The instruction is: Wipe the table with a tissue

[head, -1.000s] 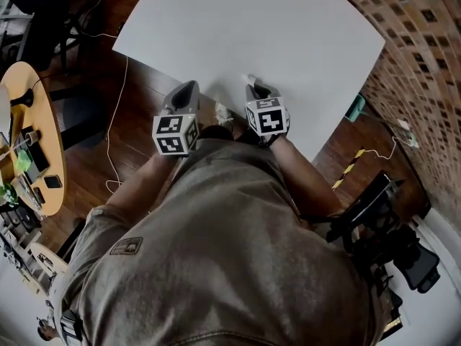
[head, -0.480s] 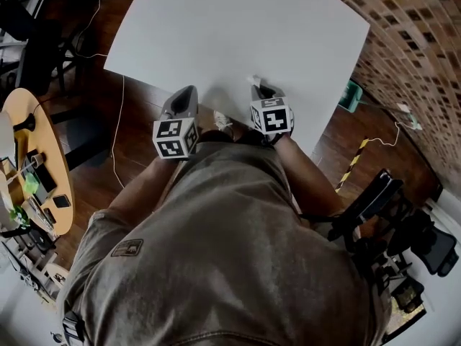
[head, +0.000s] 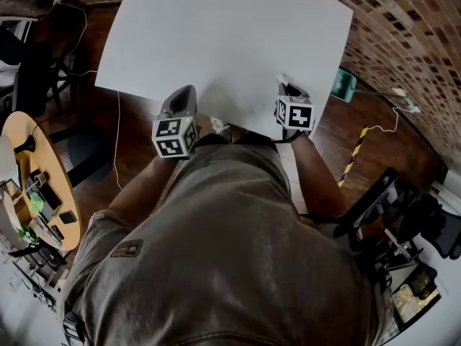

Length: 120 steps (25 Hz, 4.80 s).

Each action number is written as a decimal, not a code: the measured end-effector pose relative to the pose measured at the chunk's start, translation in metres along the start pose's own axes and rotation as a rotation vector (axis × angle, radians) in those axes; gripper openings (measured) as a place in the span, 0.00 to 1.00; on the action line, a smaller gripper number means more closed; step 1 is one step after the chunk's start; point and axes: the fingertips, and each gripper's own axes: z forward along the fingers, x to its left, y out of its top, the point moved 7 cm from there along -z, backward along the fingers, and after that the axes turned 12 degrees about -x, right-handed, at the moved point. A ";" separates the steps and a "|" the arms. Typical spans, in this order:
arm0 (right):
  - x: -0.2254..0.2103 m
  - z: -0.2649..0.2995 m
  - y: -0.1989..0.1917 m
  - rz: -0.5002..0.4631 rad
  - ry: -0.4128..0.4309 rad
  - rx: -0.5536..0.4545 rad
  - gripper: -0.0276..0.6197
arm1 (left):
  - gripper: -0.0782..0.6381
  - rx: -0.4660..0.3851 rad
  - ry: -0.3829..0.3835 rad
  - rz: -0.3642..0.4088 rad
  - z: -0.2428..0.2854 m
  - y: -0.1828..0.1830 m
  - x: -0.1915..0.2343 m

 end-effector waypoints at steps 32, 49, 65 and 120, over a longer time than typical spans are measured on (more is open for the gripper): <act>0.113 0.050 0.057 -0.579 0.236 0.003 0.25 | 0.11 -0.019 0.135 -0.097 -0.022 -0.008 0.062; 0.134 0.077 0.069 -0.510 0.286 -0.020 0.12 | 0.11 -0.014 0.212 -0.125 -0.030 -0.011 0.077; 0.223 0.080 0.062 -0.530 0.488 -0.028 0.12 | 0.11 -0.002 0.276 -0.132 -0.058 -0.018 0.100; 0.159 -0.260 -0.047 -0.073 0.133 -0.598 0.11 | 0.11 -0.250 -0.203 0.115 -0.207 -0.008 -0.071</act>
